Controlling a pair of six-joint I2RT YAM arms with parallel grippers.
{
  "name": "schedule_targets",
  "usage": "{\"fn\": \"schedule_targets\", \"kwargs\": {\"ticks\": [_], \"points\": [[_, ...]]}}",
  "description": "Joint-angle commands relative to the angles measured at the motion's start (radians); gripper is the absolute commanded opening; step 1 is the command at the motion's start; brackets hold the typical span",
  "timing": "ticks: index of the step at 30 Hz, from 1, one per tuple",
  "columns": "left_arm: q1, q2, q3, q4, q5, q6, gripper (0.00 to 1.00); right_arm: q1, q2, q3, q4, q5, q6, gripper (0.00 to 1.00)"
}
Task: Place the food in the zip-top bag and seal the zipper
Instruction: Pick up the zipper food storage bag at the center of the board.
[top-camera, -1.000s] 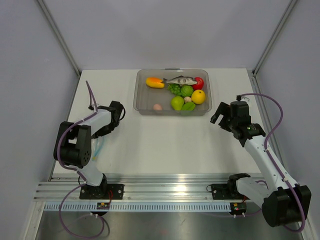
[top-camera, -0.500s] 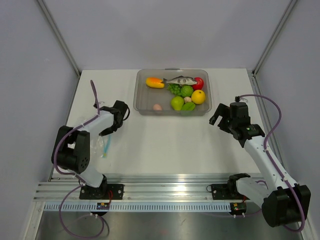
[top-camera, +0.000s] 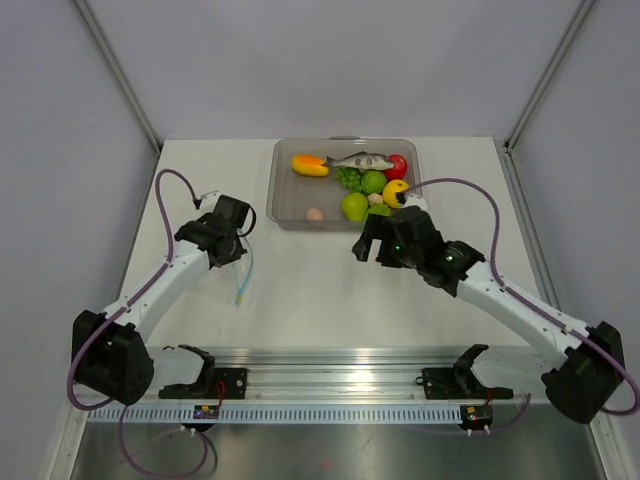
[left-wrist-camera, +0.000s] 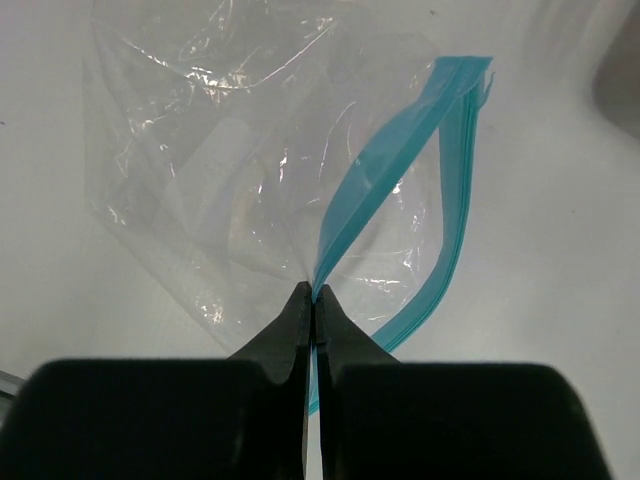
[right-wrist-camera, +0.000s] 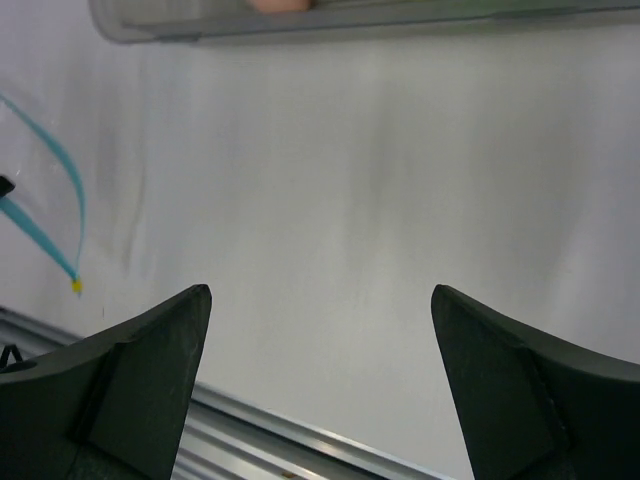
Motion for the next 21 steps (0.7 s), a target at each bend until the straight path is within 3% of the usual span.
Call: {"fn": "schedule_targets", "kwargs": {"ticks": [1,5,13,21], "points": [[-0.012,-0.033,0.016,0.028,0.146,0.029,0.0,0.199,0.139,0.122,0.094,0.09,0.086,0.99],[-0.03,-0.069,0.006,0.034,0.195,0.028,0.0,0.324,0.268,0.185,0.236,0.052,0.095,0.99],[-0.035,-0.158,-0.036,0.065,0.319,0.01,0.0,0.406,0.458,0.272,0.369,-0.044,0.133,0.92],[-0.035,-0.195,-0.034,0.055,0.368,0.023,0.0,0.435,0.612,0.355,0.424,-0.08,0.175,0.72]]}}
